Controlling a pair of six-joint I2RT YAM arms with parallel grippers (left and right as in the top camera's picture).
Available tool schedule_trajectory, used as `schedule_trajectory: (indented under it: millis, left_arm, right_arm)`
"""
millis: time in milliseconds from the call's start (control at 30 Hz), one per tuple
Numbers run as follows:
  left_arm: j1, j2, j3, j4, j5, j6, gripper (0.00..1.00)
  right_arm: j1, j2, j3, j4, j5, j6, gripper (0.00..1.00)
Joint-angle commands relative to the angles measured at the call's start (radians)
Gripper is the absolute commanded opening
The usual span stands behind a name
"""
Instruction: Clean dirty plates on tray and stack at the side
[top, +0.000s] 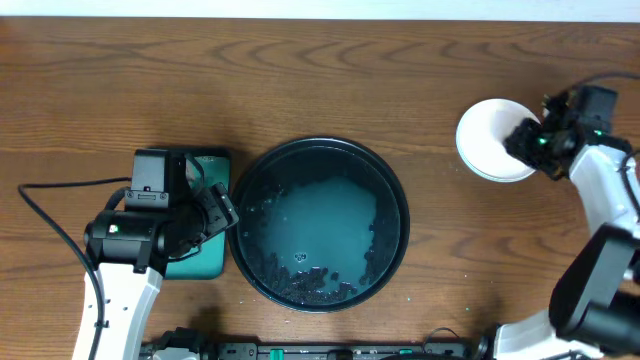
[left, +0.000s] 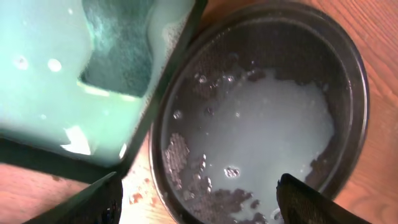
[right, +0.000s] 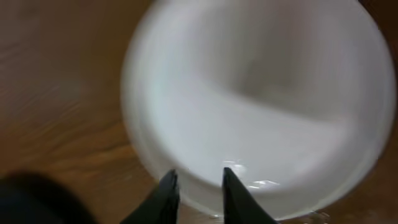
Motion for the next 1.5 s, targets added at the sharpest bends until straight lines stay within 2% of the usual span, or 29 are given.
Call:
schedule_trajectory:
  millis: [0, 167, 300, 467, 533, 567, 767, 867, 967, 1467]
  left_arm:
    - [0.003, -0.004, -0.013, 0.033, -0.120, 0.101, 0.79]
    - [0.003, -0.051, 0.036, 0.095, -0.163, 0.145, 0.80]
    - [0.003, -0.121, 0.111, 0.096, -0.163, 0.190, 0.79]
    - [0.002, -0.254, 0.161, 0.047, -0.163, 0.219, 0.79]
    - [0.002, -0.320, 0.165, 0.013, -0.162, 0.219, 0.79]
    - [0.002, -0.358, 0.165, -0.010, -0.163, 0.219, 0.80]
    - [0.003, -0.596, 0.165, -0.186, -0.218, 0.219, 0.79]
    - [0.003, -0.681, 0.165, -0.243, -0.307, 0.219, 0.79]
    - [0.003, -0.744, 0.165, -0.253, -0.317, 0.218, 0.79]
    - [0.003, -0.768, 0.143, -0.289, -0.287, 0.200, 0.80]
  right_arm:
    - [0.068, -0.135, 0.028, 0.010, -0.031, -0.107, 0.28]
    - [0.161, -0.258, 0.028, -0.007, -0.027, -0.164, 0.40]
    - [0.234, -0.344, 0.028, -0.029, -0.014, -0.207, 0.56]
    - [0.293, -0.421, 0.028, -0.048, 0.054, -0.208, 0.72]
    - [0.312, -0.444, 0.028, -0.062, 0.063, -0.229, 0.84]
    - [0.322, -0.455, 0.028, -0.071, 0.063, -0.244, 0.99]
    - [0.364, -0.488, 0.028, -0.086, 0.066, -0.267, 0.99]
    - [0.364, -0.487, 0.028, -0.091, 0.066, -0.267, 0.99]
    - [0.364, -0.487, 0.028, -0.097, 0.066, -0.267, 0.99]
    - [0.363, -0.486, 0.028, -0.136, 0.066, -0.267, 0.99]
